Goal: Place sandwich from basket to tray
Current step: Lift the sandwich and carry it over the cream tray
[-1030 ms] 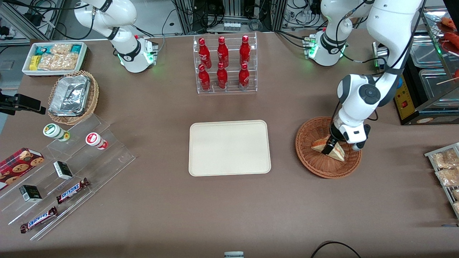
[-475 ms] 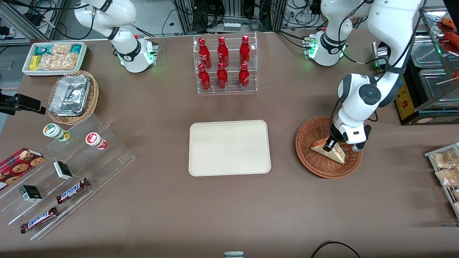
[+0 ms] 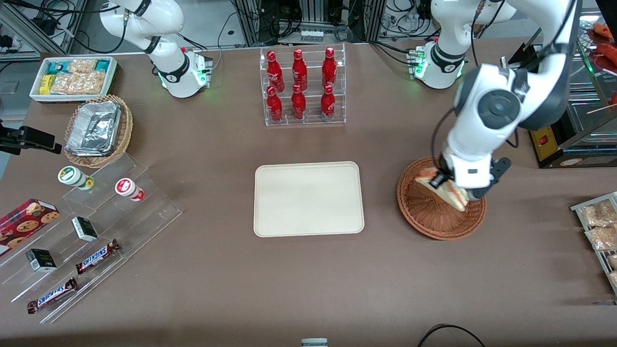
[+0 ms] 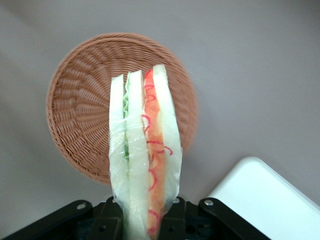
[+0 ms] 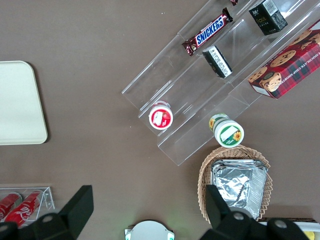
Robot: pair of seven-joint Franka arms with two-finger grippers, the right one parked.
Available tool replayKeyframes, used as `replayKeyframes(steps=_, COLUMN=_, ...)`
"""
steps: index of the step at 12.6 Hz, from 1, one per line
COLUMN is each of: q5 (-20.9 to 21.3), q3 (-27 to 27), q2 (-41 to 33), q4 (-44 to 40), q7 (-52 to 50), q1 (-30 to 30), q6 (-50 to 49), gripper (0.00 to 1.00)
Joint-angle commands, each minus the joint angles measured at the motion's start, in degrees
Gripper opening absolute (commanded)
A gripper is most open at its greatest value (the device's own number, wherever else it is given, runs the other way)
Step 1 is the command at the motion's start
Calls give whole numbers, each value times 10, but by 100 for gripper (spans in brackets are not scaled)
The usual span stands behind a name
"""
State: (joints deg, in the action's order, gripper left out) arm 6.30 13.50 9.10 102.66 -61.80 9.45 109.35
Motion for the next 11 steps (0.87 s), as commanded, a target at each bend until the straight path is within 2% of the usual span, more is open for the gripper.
replayKeyframes(steps=1, q5=6, q3=-4, q2=77, q4=-90, q7=55, q1=51, q6=-34, gripper=0)
replayKeyframes(steps=7, q5=-3, q3=-3, q2=213, q4=-189, q7=77, q1=171, q6=68, gripper=0)
replayKeyframes(steps=9, q5=-8, q3=-3, q2=258, q4=-218, q7=140, q1=185, q6=79, gripper=0)
replayKeyframes(steps=11, q5=-9, q3=-3, q2=286, q4=-228, q7=158, q1=204, q6=124, gripper=0)
